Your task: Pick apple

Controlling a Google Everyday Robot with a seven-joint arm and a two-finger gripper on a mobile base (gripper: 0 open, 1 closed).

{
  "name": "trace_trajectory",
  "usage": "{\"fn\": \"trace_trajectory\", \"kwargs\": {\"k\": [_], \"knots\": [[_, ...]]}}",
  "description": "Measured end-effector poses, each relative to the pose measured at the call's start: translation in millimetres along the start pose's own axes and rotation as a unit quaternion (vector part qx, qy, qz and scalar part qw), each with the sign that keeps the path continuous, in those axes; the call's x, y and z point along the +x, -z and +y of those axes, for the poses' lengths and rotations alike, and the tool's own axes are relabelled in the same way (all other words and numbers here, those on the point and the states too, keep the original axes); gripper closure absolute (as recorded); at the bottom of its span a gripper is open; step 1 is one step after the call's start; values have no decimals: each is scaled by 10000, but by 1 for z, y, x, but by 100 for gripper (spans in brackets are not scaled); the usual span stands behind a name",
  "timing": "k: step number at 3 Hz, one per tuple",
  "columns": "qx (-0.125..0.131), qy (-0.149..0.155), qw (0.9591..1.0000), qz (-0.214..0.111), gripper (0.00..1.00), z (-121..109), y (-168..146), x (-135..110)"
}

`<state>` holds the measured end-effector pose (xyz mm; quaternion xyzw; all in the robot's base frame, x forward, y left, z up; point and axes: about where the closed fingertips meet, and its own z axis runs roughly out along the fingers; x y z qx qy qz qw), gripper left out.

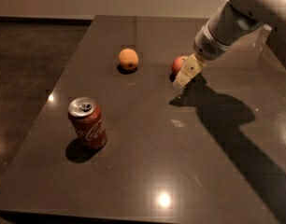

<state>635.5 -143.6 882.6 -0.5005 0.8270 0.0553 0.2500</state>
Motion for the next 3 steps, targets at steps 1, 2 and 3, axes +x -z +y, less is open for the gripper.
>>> {"fn": "trace_trajectory", "kwargs": {"k": [1, 2, 3], "knots": [[-31, 4, 10000, 89, 0, -7, -15, -2], [-68, 5, 9998, 196, 9, -14, -25, 0], [-57, 16, 9996, 279, 25, -19, -27, 2]]}}
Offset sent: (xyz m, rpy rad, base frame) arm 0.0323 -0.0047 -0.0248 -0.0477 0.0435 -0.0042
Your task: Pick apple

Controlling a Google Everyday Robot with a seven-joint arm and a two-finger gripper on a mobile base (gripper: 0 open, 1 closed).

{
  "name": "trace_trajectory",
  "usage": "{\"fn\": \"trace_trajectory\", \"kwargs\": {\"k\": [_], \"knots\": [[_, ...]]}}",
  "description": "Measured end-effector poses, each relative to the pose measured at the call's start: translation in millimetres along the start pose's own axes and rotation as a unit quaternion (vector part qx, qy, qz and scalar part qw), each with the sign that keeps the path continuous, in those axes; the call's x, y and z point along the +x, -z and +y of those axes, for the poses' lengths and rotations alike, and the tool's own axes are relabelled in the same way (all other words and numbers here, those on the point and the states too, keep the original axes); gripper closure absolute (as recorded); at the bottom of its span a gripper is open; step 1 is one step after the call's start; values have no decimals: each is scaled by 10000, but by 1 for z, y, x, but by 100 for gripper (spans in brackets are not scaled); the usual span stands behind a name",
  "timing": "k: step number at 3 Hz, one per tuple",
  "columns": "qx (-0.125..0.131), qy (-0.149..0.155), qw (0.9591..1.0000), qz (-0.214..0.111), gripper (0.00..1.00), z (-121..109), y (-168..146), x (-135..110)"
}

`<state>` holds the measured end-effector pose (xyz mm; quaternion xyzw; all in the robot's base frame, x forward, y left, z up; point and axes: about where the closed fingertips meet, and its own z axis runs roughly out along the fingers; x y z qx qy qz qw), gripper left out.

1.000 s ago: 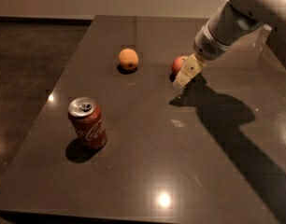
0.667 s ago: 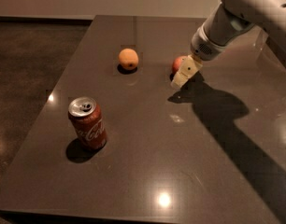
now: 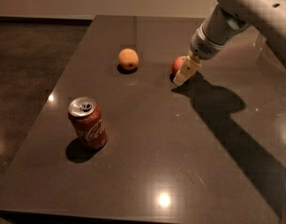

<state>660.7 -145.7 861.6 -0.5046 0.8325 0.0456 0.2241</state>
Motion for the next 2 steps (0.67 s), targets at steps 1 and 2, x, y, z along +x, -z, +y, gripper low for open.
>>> {"fn": "trace_trajectory", "kwargs": {"k": [1, 2], "knots": [[120, 215, 9996, 121, 56, 4, 11, -7], [215, 445, 9987, 141, 79, 11, 26, -16]]}}
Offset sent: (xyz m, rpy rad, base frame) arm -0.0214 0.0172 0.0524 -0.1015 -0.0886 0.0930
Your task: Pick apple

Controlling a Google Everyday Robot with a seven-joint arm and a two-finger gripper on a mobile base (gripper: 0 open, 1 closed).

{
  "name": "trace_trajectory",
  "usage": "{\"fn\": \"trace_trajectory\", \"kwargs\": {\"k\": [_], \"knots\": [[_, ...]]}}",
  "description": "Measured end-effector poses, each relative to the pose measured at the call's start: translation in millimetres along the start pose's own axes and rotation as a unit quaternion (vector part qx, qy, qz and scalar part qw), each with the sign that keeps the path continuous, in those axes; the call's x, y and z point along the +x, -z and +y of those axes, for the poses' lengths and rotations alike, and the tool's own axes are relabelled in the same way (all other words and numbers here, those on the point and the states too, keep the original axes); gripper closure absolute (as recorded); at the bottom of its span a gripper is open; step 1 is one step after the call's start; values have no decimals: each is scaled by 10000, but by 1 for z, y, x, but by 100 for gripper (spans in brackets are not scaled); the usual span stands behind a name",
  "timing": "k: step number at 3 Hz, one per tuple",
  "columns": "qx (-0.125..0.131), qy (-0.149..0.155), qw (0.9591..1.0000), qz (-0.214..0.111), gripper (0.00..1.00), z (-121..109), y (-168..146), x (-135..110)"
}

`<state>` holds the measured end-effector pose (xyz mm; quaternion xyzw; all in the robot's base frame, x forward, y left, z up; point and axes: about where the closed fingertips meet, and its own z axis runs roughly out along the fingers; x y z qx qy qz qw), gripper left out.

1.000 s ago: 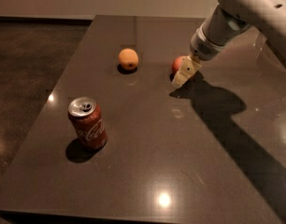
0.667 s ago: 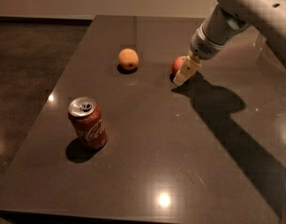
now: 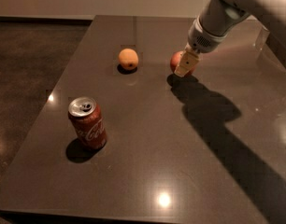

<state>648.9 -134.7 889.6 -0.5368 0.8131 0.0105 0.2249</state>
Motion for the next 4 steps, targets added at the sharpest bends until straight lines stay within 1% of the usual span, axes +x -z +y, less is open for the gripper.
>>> {"fn": "trace_trajectory", "kwargs": {"k": [1, 2, 3, 4], "knots": [[9, 208, 9997, -134, 99, 6, 26, -14], [-101, 421, 9984, -359, 100, 15, 55, -30], [-251, 561, 9966, -549, 100, 21, 74, -41], [-426, 647, 9943, -736, 100, 27, 85, -48]]}}
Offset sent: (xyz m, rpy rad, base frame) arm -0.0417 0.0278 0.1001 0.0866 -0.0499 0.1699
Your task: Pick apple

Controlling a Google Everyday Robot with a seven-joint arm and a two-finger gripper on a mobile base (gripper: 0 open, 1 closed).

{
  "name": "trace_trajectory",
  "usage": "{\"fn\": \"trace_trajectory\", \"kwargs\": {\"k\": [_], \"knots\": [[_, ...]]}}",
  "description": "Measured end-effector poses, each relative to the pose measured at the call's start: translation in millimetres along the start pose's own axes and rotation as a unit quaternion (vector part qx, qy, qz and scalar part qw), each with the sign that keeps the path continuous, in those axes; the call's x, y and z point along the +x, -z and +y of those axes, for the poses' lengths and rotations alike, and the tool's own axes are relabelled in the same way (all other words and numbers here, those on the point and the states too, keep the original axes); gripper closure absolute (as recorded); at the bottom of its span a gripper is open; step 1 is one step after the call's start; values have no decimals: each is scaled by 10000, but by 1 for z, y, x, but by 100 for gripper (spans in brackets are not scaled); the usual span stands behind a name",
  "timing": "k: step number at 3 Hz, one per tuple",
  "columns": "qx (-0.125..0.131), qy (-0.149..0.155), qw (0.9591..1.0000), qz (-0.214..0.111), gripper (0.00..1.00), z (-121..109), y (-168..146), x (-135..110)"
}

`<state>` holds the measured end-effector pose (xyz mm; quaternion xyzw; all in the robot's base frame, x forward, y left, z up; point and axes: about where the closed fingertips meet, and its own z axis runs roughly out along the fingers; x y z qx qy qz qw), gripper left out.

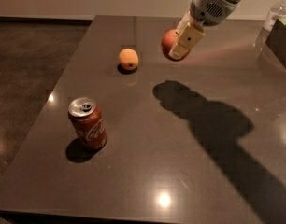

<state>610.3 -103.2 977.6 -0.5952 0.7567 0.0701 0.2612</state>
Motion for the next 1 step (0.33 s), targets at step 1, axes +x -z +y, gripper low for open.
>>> {"fn": "trace_trajectory", "kwargs": {"k": [1], "knots": [[-37, 14, 10000, -47, 100, 1, 1, -3]]}}
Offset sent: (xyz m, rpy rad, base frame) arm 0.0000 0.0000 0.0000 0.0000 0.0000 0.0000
